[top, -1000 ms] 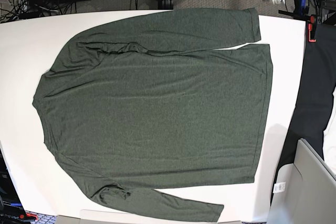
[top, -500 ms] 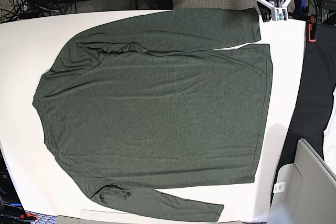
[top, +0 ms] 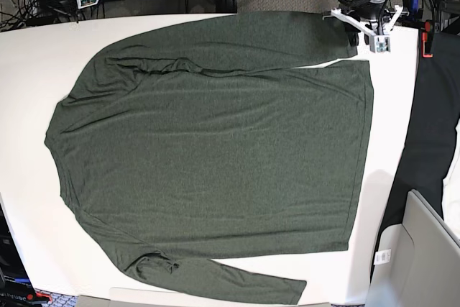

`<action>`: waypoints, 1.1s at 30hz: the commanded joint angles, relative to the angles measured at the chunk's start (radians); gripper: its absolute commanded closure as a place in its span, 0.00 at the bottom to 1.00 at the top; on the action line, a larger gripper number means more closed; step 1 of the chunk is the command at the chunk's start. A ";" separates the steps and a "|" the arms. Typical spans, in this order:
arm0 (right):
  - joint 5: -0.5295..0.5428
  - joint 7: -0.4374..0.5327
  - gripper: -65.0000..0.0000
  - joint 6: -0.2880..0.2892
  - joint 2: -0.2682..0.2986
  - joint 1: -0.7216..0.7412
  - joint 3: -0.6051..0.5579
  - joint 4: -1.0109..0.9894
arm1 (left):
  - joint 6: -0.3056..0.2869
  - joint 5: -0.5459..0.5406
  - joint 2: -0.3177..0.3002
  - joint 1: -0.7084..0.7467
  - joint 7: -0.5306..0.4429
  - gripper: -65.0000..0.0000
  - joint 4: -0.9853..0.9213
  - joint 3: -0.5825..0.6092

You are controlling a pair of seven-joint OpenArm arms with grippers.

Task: Fold the T-shirt properly
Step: 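Lower the left gripper onto the shirt's shoulder corner near its sleeve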

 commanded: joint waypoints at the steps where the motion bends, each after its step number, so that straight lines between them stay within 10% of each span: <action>1: 0.000 0.021 0.76 -0.017 0.001 -0.005 0.013 0.019 | -0.003 0.001 0.007 0.008 -0.007 0.69 0.018 0.000; 7: 0.000 0.021 0.76 -0.017 0.001 0.005 0.021 0.019 | -0.135 0.001 0.038 -0.028 0.076 0.69 0.016 -0.002; 33: 0.000 0.021 0.76 -0.017 0.001 0.021 0.027 0.020 | -0.135 0.007 0.040 -0.062 0.104 0.57 -0.028 -0.012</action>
